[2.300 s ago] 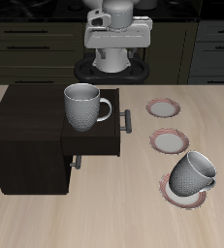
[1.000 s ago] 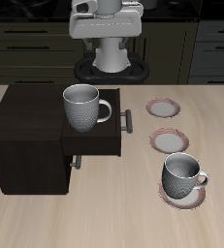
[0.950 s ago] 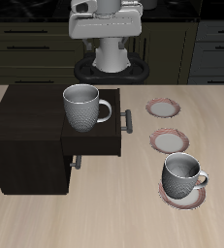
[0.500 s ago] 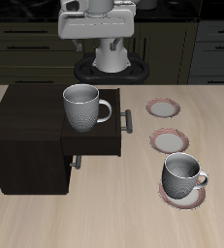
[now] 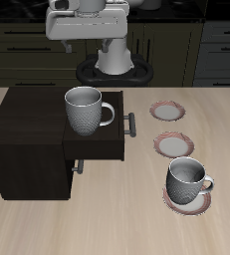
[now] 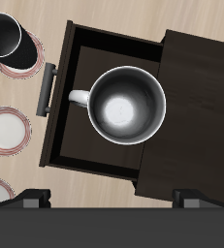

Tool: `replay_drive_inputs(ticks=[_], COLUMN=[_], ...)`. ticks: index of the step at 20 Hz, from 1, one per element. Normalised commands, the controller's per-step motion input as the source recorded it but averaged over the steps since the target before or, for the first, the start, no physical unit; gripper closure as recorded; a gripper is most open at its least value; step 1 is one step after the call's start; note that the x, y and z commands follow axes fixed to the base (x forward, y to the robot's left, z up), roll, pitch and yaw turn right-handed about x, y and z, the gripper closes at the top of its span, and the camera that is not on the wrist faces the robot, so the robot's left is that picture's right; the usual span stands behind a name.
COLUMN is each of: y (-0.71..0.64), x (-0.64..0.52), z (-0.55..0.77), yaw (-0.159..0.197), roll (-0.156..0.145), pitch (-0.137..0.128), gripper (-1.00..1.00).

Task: Place the porcelain mug that is in the drawer onto the nearest plate relative to the robot

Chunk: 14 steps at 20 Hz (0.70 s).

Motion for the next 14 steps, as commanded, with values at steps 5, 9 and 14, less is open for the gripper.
replay_drive_inputs(ticks=[5,9,14], y=[-0.1,0.07,0.04], x=[0.02,0.01,0.16], z=[0.16,0.06,-0.1], yaw=[0.088,0.097,0.044], roll=[-0.006,0.026,0.029], pitch=[-0.033,-0.02,0.021], gripper=[-1.0,-1.0,-1.0])
